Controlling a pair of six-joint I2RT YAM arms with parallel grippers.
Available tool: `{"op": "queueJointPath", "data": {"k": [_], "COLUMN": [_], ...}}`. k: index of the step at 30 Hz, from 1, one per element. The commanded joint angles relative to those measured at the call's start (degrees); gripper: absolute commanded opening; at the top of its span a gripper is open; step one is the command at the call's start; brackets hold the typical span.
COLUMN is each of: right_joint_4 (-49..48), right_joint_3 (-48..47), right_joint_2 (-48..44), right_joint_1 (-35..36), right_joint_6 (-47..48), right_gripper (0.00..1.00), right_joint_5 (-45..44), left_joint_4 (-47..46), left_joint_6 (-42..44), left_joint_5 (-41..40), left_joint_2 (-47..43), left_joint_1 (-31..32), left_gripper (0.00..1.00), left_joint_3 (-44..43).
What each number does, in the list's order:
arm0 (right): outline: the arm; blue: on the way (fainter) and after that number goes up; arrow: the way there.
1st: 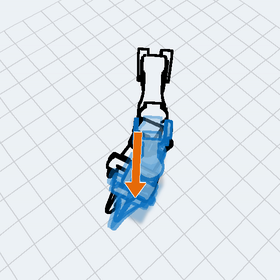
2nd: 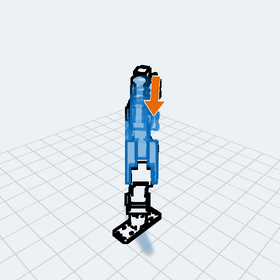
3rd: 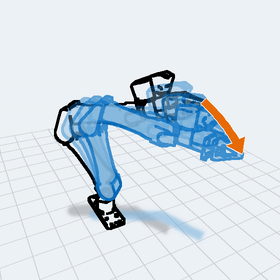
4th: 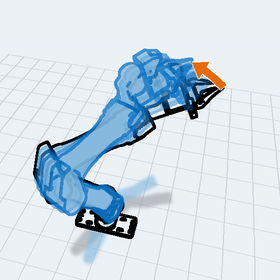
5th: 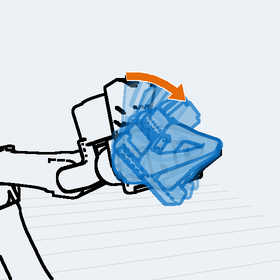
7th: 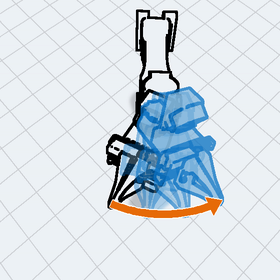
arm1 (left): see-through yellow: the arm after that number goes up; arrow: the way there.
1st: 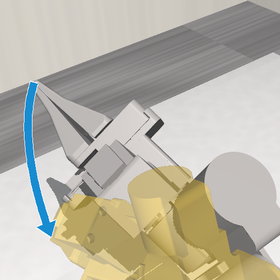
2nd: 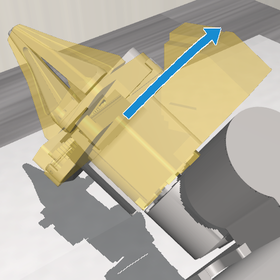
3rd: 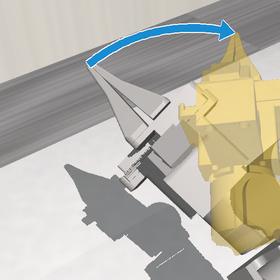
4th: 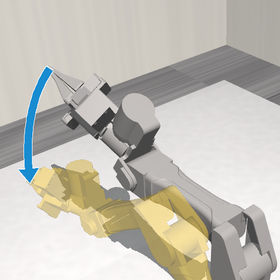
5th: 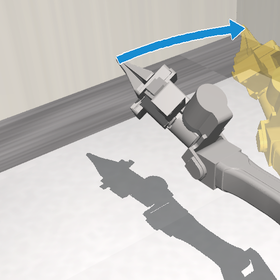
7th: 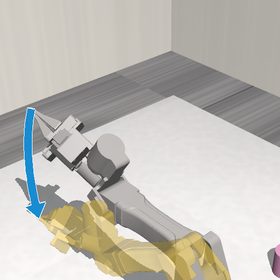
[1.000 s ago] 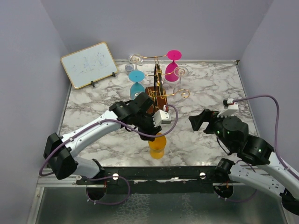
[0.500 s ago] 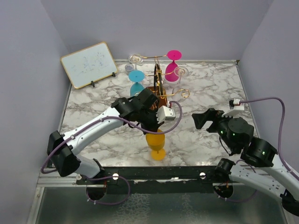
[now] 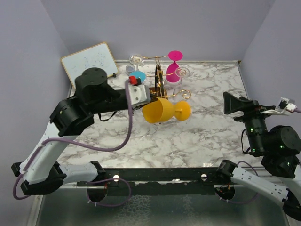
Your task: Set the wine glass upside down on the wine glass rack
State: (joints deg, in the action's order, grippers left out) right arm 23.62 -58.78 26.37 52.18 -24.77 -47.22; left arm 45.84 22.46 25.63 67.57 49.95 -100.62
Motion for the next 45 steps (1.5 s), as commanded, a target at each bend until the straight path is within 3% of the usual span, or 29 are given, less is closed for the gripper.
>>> {"op": "queueJointPath", "data": {"k": [1,7,11,13,17,22,30,36,45], "right_joint_4": [-26.48,-41.44,-57.01,-65.77,-79.34,-92.05,-94.58,-93.27,-99.43], "right_joint_3": [4.41,2.86,5.12,7.02,10.93,18.68,23.79,19.24,14.76], "right_joint_2": [-1.30,9.28,15.31,17.61,20.91,20.45,19.85,27.76,38.85], "right_joint_1": [0.29,0.28,0.29,0.29,0.29,0.29,0.29,0.29,0.23], "right_joint_6": [14.66,16.19,12.85,10.75,4.79,-0.27,-5.87,-12.56,-21.05], "right_gripper": [0.99,0.99,0.99,0.99,1.00,1.00,1.00,0.97,0.91], "right_joint_5": [8.54,24.55,35.09,38.81,41.68,37.64,30.24,35.99,41.06], "left_joint_4": [-11.80,-33.75,-64.22,-73.77,-81.93,-101.89,-107.59,-109.51,-110.43], "left_joint_6": [0.81,-2.74,-2.05,-0.38,1.72,10.62,20.23,28.53,40.58], "left_joint_5": [-1.99,-4.98,-6.02,-5.72,-7.84,-4.04,-0.44,3.83,8.79], "left_joint_2": [-2.60,-5.57,-12.72,-13.78,-13.41,-15.65,-19.59,-22.13,-24.04], "left_joint_1": [-1.09,-3.31,-3.83,-3.85,-4.40,-4.76,-5.37,-5.91,-6.90], "left_gripper": [0.00,0.00,0.00,0.00,0.00,0.00,0.00,0.00,0.00], "left_joint_3": [-1.35,4.58,23.40,29.81,33.84,46.39,55.22,60.70,64.76]}}
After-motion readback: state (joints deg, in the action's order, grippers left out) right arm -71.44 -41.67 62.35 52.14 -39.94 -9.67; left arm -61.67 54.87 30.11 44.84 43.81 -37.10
